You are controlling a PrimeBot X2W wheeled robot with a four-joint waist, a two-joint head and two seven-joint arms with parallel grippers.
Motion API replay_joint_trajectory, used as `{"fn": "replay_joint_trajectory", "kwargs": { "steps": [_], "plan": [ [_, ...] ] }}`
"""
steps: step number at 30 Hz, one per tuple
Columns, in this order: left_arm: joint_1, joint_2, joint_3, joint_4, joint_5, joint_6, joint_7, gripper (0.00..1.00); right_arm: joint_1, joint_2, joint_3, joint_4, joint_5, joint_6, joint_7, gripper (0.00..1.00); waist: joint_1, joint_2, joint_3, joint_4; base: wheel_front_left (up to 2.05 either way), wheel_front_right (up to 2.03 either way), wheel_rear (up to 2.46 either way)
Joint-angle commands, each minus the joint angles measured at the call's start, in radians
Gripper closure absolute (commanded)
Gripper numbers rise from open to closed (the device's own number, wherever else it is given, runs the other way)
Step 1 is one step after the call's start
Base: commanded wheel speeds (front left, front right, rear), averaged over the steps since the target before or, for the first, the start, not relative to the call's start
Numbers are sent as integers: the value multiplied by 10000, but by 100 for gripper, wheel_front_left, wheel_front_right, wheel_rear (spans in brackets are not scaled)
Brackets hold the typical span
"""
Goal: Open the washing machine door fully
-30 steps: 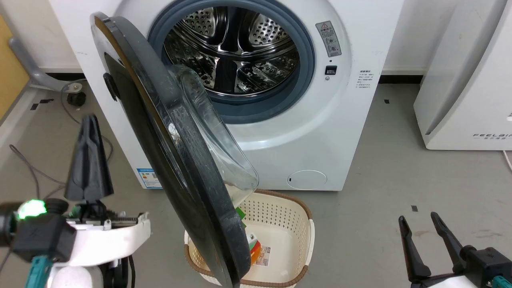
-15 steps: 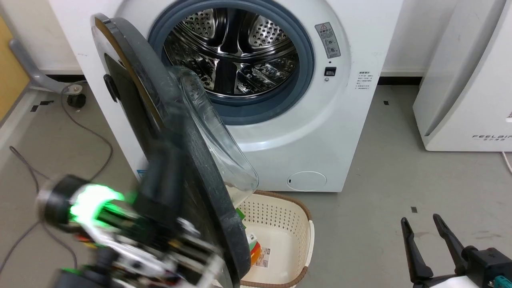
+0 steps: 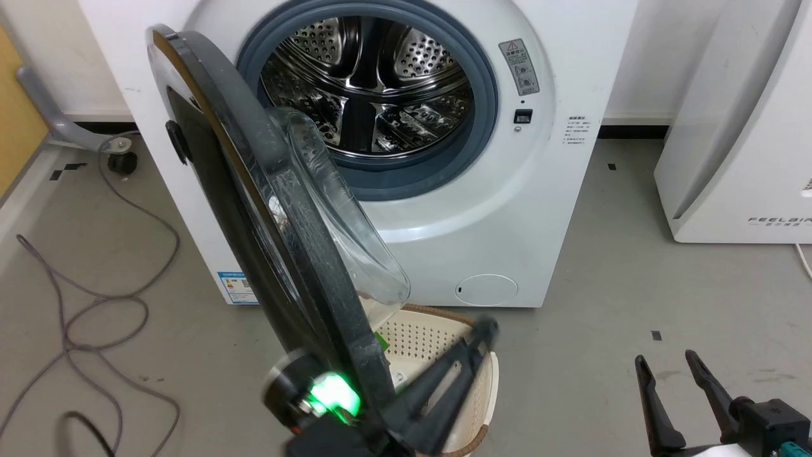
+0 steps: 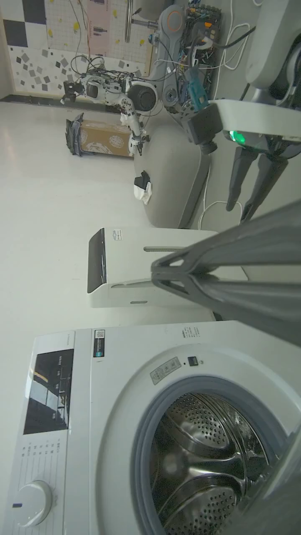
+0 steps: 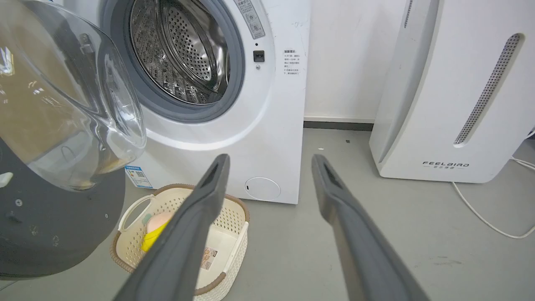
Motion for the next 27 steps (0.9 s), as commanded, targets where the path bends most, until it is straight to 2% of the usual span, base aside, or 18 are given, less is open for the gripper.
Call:
{"fn": "replay_joint_trajectory", "kwargs": {
  "steps": [1,6,10,19,27],
  "plan": [
    [340,123,-220,270,-180,-17,470,100,152,39,12,41,114,6,14,0,0,0,-8,5,0,0,0],
    [773,322,-515,1191,-388,90,1564,100,142,39,47,69,124,6,52,0,0,0,23,-1,0,0,0],
    [781,356,-459,1862,-298,299,1867,100,120,39,71,101,140,6,54,0,0,0,53,-19,0,0,0],
    [196,-101,145,3479,-289,916,1193,100,60,39,143,243,218,6,50,0,0,0,83,-185,0,0,0],
    [71,-171,532,4025,-215,1402,718,100,108,39,101,352,254,6,1,0,0,0,72,-255,0,0,0]
  ]
}}
